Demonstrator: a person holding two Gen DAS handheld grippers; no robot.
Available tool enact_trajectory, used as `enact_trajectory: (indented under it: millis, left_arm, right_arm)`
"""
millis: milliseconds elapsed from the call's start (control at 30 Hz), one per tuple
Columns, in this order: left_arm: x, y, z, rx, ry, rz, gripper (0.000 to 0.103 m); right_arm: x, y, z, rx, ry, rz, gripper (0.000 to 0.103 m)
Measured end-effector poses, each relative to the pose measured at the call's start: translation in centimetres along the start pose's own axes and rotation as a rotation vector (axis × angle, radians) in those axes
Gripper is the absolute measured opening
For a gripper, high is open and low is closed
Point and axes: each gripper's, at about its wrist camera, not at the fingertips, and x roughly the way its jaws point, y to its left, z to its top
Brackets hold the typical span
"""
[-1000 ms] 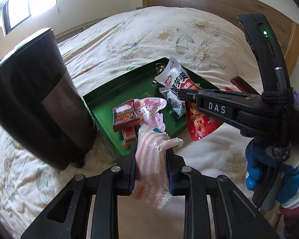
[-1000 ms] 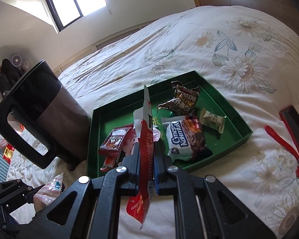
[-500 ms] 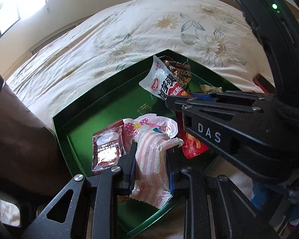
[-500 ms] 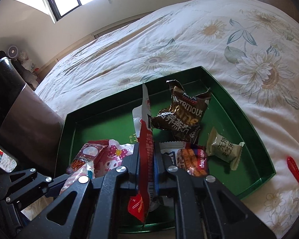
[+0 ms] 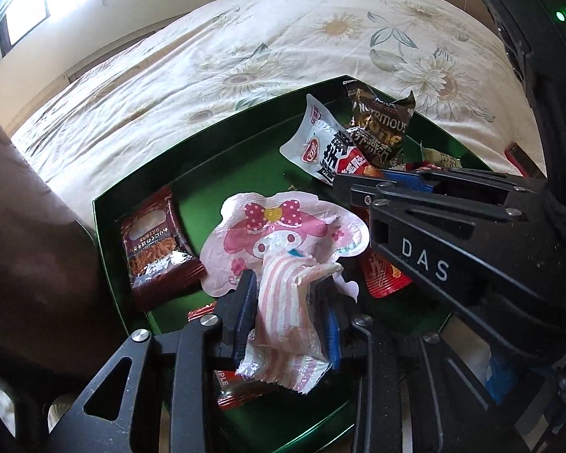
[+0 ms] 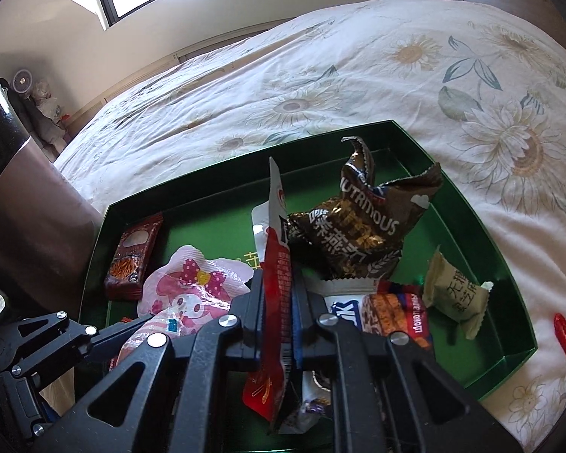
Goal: Organize snacks
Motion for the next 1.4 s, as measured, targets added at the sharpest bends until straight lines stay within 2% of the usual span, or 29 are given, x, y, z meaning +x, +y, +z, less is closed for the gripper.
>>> enact_trajectory:
  millis: [67, 133, 267, 633, 733, 900, 1167, 1300, 1400]
  left_arm:
    - [-0.2, 0.0, 0.0, -0.006, -0.003, 0.0, 0.038]
    - [-0.6, 0.0, 0.1, -0.002, -0.01, 0.009, 0.042]
    - [-1.8, -0.5, -0.1, 0.017, -0.025, 0.021, 0.044]
    - [-6.5, -0.8, -1.1, -0.001, -0.049, -0.012, 0.046]
    - [-8.1, -1.0, -2.2, 0.0, -0.052, -0.025, 0.048]
    - [-10.4, -0.7, -4.4, -0.007, -0.054, -0.021, 0.052]
    - [-12.6, 1.6, -8.2, -0.08, -0.034, 0.011, 0.056]
    - [-13.3, 3.1, -10.3, -0.113, -0.03, 0.067, 0.059]
    - [-13.8, 4.5, -11.8, -0.151, -0.015, 0.079, 0.059]
  right_arm:
    - [-0.2, 0.0, 0.0, 0.002, 0.001, -0.002, 0.031]
    - [-0.4, 0.0, 0.0, 0.008, 0.0, 0.0, 0.039]
    - [-1.5, 0.1, 0.0, 0.007, -0.013, -0.001, 0.052]
    - [-6.8, 0.1, -1.1, 0.031, -0.056, -0.035, 0.065]
    - [-8.1, 0.3, -2.1, 0.045, -0.055, -0.044, 0.068]
    - [-9.7, 0.9, -4.1, 0.065, -0.041, -0.055, 0.081]
    - [-11.5, 3.0, -7.6, 0.063, -0.015, -0.063, 0.103]
    - [-12.2, 4.0, -9.0, 0.062, -0.008, -0.069, 0.103]
    - [-12.6, 4.8, -10.0, 0.057, 0.002, -0.07, 0.103]
